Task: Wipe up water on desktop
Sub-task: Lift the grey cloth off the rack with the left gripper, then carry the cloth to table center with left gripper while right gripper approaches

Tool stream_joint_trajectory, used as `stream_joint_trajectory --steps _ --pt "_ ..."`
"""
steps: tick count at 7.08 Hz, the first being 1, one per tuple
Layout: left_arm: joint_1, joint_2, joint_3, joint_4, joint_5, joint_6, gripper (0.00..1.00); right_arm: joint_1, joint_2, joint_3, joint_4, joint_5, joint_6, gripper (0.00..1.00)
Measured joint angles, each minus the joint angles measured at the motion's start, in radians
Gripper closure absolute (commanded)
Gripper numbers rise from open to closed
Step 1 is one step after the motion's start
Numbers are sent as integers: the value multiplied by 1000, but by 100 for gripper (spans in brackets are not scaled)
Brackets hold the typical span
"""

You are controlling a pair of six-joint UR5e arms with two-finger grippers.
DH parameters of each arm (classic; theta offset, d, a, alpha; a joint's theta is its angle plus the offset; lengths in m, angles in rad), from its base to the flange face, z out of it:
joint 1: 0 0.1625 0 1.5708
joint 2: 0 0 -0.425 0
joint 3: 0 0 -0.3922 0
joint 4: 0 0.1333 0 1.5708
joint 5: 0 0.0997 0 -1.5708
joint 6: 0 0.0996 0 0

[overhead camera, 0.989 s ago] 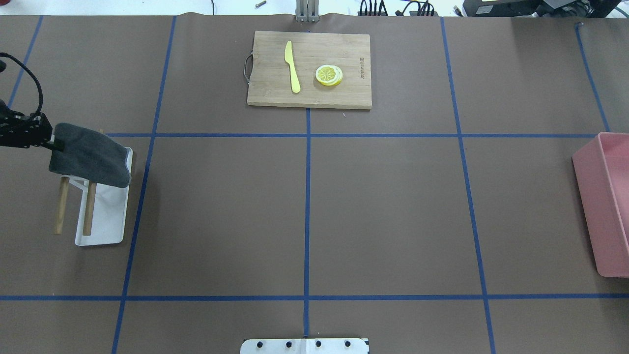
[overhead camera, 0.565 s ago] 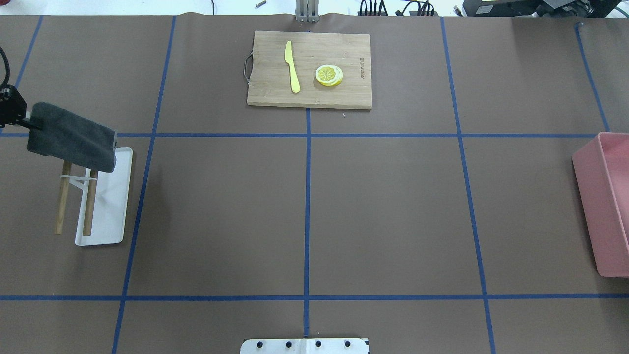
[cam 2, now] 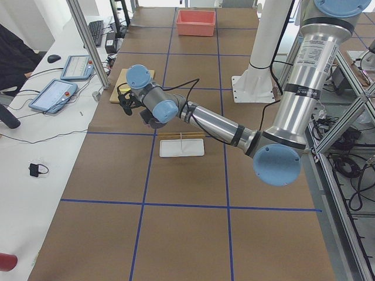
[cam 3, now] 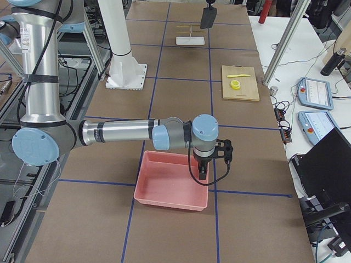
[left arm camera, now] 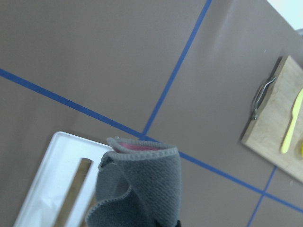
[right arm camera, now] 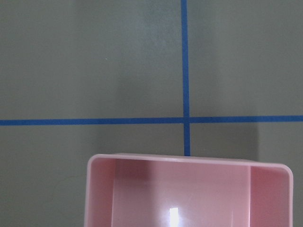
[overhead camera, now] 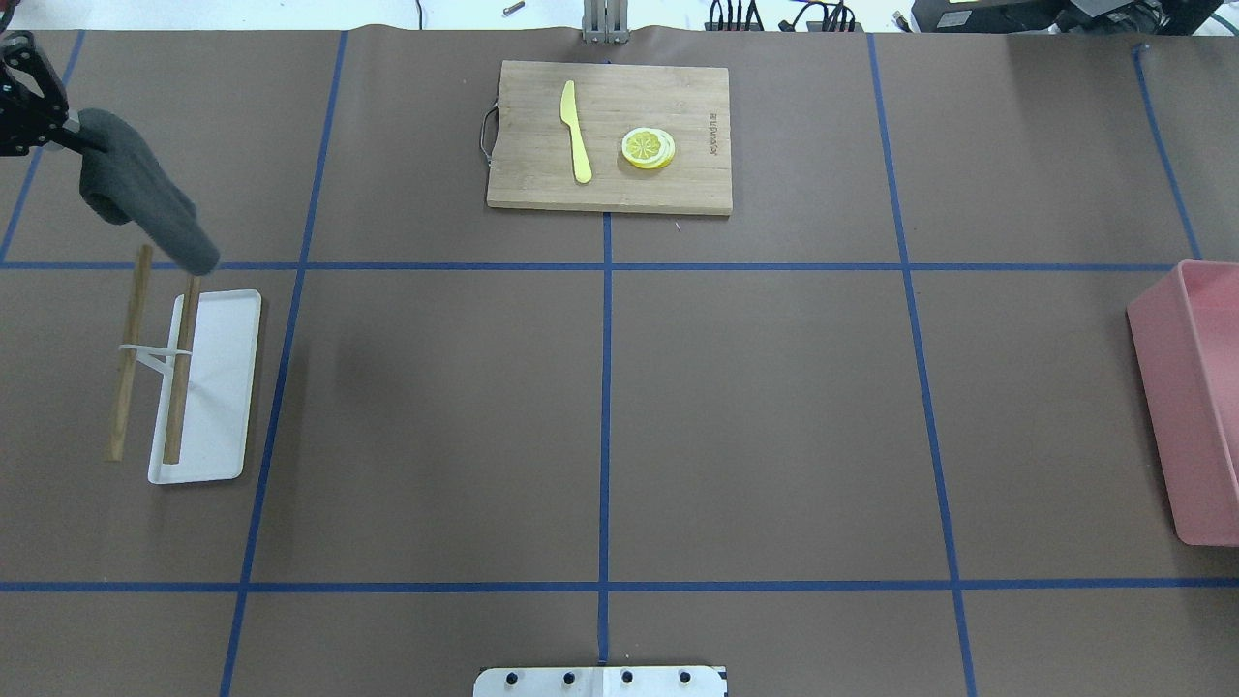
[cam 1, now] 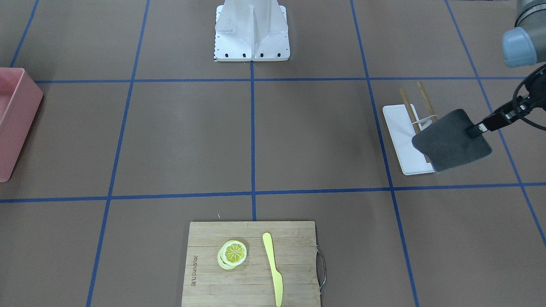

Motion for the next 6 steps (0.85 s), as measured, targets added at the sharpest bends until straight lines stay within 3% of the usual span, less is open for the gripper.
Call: stream_joint_trajectory --steps 2,6 --pt "69 -116 4 1 74 -236 100 -44 35 31 5 11 12 0" --pt "306 -294 11 2 351 -596 100 -206 117 126 20 67 57 0"
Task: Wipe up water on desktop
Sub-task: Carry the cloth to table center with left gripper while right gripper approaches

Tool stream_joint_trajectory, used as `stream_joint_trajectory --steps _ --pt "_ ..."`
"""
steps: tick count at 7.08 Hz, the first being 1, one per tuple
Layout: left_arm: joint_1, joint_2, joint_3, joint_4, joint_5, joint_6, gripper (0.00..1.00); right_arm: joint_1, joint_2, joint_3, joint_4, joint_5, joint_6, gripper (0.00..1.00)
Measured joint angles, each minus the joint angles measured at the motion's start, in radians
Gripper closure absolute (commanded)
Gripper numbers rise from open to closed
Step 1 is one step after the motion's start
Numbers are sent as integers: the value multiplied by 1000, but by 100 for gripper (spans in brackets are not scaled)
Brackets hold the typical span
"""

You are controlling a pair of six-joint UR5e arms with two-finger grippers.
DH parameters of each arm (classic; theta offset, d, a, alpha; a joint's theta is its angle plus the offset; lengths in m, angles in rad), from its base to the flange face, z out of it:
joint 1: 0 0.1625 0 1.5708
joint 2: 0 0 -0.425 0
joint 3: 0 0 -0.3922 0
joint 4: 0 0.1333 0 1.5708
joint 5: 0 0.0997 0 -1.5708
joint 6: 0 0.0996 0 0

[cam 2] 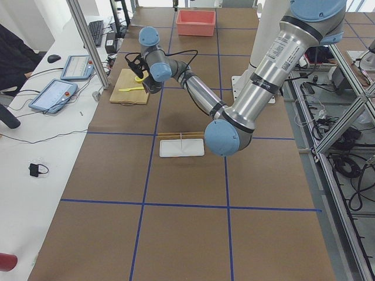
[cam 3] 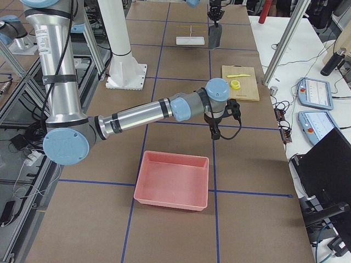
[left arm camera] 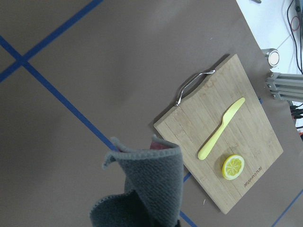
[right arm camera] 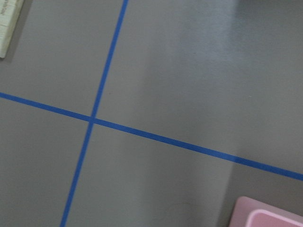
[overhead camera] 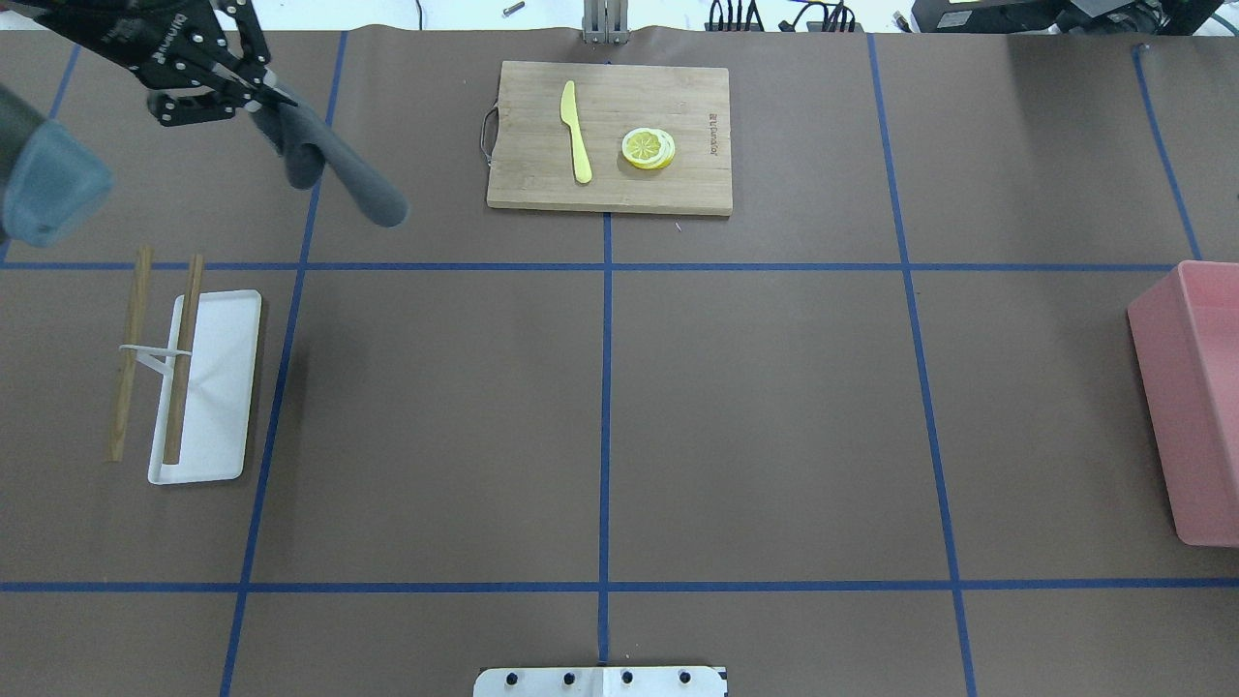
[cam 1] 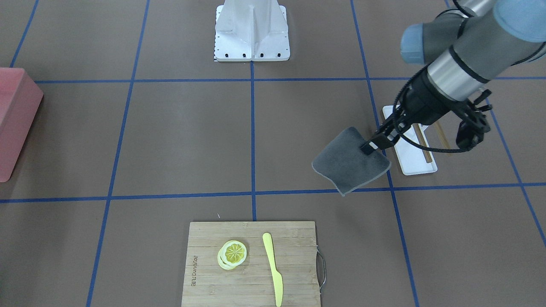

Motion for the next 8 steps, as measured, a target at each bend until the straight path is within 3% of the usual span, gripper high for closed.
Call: stream_joint_trajectory --steps 2,4,6,8 --pt "81 -51 7 0 84 -108 100 -118 55 63 83 -5 64 0" --pt "163 -100 10 1 161 -215 100 -252 97 78 292 -36 209 0" --pt "226 -132 10 1 209 -305 100 -432 137 79 510 -199 336 0" --pt "268 -156 8 1 227 -364 100 -613 185 94 608 -421 429 0"
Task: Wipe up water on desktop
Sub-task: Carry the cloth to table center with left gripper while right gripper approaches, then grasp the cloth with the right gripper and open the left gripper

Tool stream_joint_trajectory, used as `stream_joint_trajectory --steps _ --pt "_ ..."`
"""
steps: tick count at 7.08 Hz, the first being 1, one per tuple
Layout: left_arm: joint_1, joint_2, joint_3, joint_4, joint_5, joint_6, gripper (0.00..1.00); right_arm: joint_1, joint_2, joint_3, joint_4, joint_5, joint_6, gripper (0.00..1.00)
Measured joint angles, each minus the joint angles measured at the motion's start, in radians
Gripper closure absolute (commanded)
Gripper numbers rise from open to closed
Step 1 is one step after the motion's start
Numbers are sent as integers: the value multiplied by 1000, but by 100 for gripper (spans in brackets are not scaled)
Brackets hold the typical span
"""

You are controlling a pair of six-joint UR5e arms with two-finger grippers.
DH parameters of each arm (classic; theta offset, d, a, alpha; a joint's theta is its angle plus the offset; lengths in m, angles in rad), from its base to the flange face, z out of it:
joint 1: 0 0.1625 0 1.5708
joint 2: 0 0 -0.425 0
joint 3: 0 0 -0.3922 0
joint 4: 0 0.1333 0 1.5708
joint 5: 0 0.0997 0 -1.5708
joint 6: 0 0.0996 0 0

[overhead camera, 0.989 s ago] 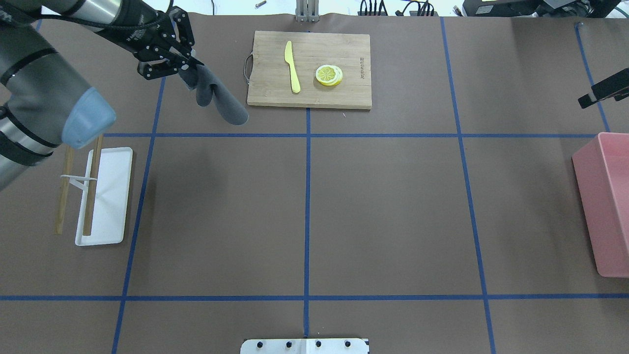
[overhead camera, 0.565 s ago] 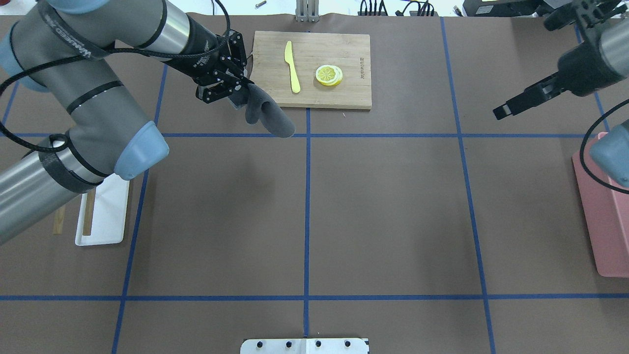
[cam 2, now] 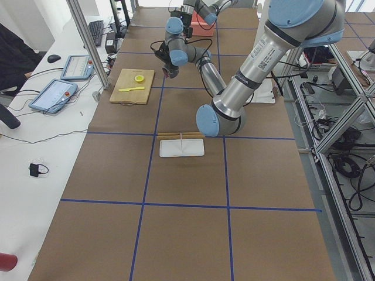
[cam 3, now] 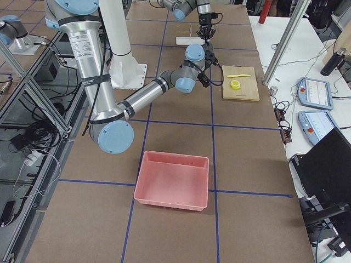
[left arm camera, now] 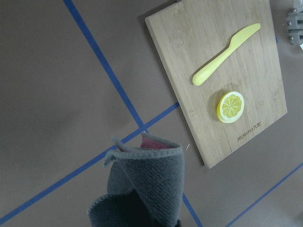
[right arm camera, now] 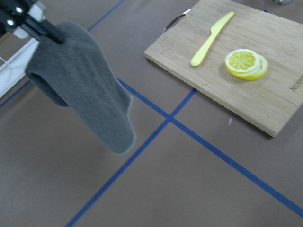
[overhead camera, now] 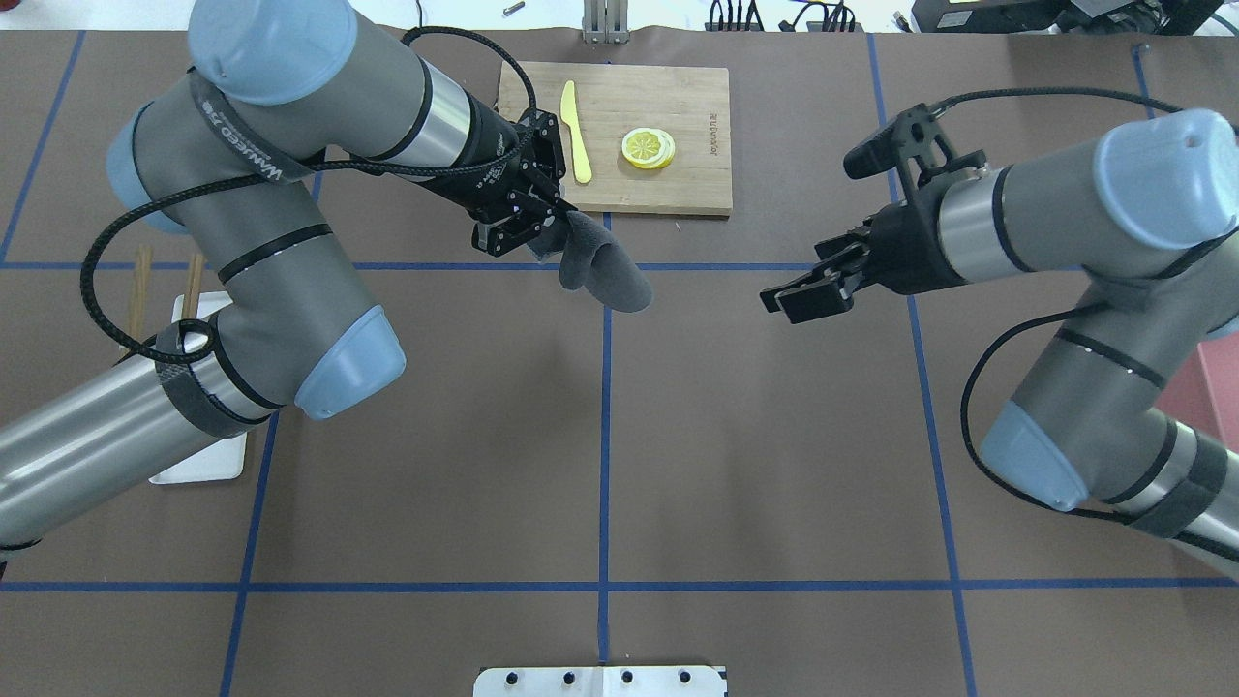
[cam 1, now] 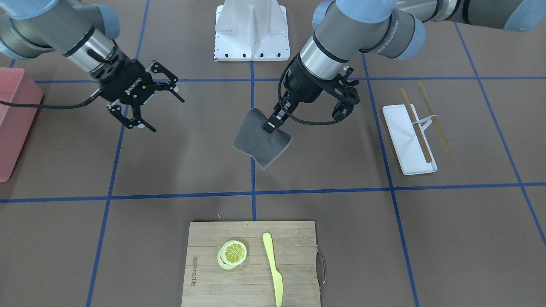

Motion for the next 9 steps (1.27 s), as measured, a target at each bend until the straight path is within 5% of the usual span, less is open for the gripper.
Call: stream_joint_trajectory --steps 4,6,7,9 --pt "52 -50 0 0 2 -50 100 -82 34 6 12 -107 16 0" --pt "77 -69 2 0 1 -55 100 -93 33 4 12 -110 16 10" --pt "88 -75 5 -1 1 -56 100 -98 33 4 12 -111 17 18" --pt "107 -86 19 -1 1 -55 100 -102 32 5 13 -111 23 57"
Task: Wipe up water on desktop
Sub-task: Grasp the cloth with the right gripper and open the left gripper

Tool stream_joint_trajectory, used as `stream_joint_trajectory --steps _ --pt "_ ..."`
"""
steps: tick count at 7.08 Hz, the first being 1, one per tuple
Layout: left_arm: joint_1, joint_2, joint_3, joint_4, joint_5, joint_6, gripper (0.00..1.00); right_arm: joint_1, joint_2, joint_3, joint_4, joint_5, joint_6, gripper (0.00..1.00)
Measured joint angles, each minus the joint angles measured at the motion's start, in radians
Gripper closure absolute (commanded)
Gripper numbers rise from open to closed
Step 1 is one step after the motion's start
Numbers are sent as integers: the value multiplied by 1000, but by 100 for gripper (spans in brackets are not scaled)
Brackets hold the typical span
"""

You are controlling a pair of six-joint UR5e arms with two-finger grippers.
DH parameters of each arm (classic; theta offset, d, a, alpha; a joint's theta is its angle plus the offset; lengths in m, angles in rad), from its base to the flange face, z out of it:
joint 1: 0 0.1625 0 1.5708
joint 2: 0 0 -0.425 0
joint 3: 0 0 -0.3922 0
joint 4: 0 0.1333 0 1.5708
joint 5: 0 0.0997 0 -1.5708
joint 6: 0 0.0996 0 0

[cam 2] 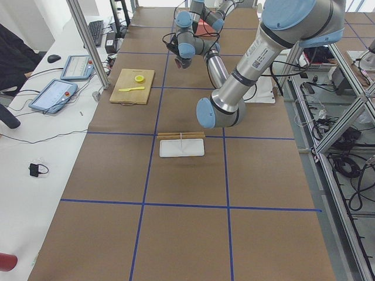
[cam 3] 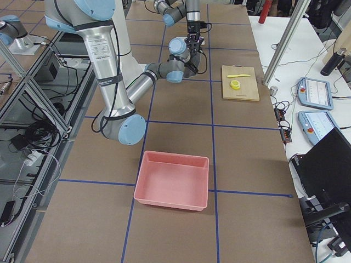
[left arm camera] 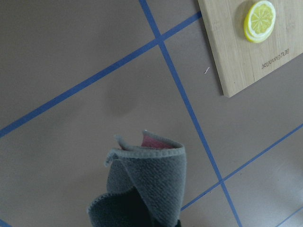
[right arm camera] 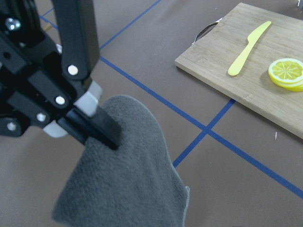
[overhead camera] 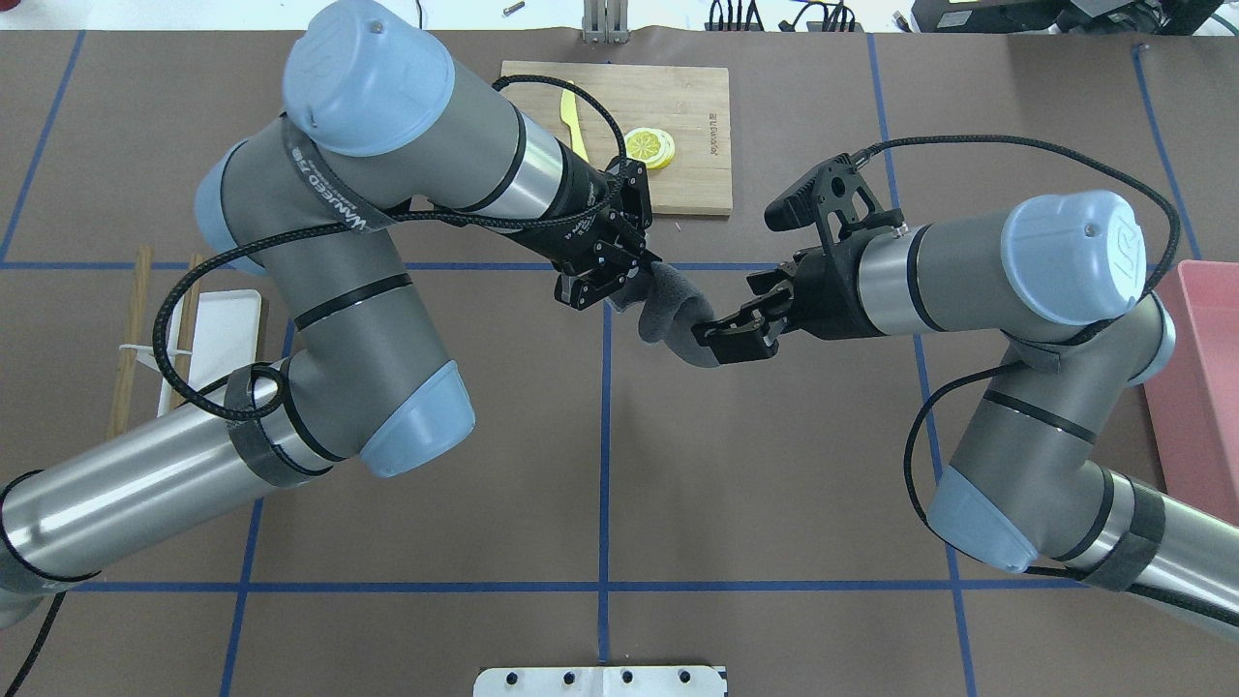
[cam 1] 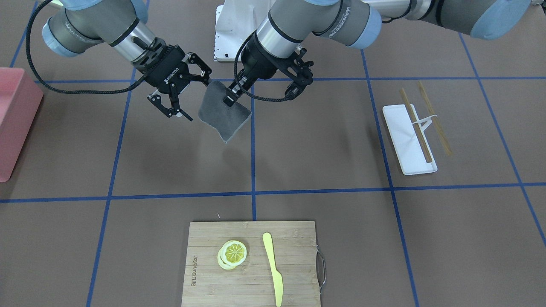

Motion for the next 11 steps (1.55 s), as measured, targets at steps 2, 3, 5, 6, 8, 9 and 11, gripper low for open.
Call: stream_joint_trajectory --steps 2,3,5,6,8,9,11 --pt "8 -3 6 -1 0 3 100 -2 0 1 1 1 3 68" --pt "9 -4 10 -1 0 3 100 -2 -1 1 2 2 4 77" --pt "9 -10 21 -2 0 6 100 -2 -1 1 2 4 7 100" --pt "9 -12 23 -2 0 7 100 -2 0 1 2 4 12 100" --pt "9 -10 24 -7 -1 28 20 -2 0 1 2 5 30 100" --pt "10 -8 24 -8 -1 51 3 -2 0 1 2 4 39 100" --pt "9 -4 23 -5 1 71 3 0 -3 8 -1 4 48 100"
